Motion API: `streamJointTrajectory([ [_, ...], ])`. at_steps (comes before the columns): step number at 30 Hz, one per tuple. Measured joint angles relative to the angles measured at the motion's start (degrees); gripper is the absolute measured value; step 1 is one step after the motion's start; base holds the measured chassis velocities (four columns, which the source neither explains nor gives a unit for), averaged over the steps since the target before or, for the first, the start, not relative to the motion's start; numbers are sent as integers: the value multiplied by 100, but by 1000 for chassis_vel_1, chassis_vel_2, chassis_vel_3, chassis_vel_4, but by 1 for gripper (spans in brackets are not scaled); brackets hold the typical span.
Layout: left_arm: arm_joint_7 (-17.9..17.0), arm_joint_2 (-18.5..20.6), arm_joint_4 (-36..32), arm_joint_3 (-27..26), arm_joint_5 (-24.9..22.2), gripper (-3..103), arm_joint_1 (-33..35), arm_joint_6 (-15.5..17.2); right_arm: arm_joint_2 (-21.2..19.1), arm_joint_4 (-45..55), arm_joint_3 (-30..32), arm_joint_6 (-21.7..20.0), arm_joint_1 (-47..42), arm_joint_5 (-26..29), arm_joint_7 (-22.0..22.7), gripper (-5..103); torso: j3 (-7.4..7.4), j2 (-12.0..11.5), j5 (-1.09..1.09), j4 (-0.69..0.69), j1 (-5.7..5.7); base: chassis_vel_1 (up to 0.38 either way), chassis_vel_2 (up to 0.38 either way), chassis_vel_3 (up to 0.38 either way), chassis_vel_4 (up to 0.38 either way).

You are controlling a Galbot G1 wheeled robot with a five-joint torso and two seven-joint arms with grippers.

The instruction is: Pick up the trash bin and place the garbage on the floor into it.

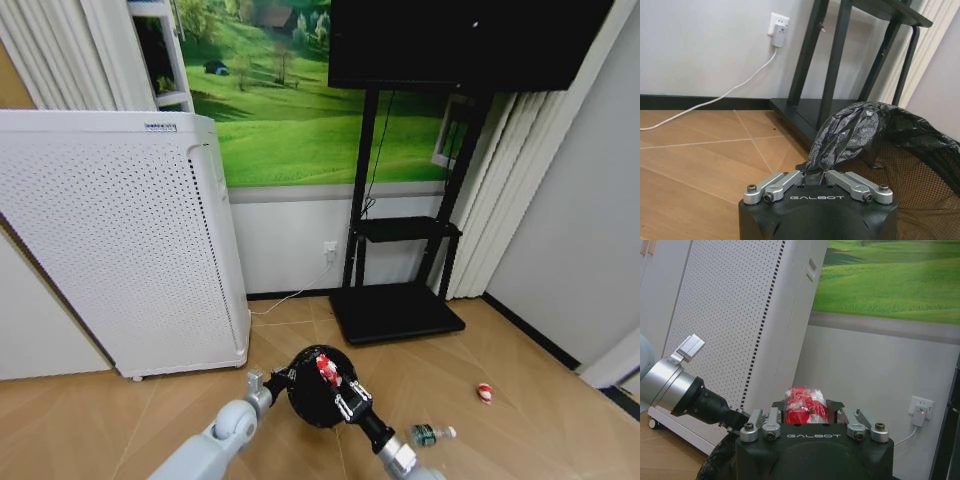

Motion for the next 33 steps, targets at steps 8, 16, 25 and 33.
streamJointTrajectory([
  [8,-52,-73,-204,-349,-25,4,346,-9,-3,84,-27,-87,-2,-4,133,70,0,0,0,0,0,0,0,0,0],
  [16,-356,-171,-810,-1260,-233,4,1353,-7,110,217,176,-430,11,283,988,99,0,0,0,0,0,0,0,0,0],
  [25,-1030,-206,-1445,-2978,-332,4,2329,-136,-424,-339,1288,-960,40,-73,1355,100,0,0,0,0,0,0,0,0,0],
  [33,-682,-366,-1638,-3725,-331,4,2853,-240,-893,-1677,1560,-1144,66,48,579,100,0,0,2,0,0,0,0,0,0],
])
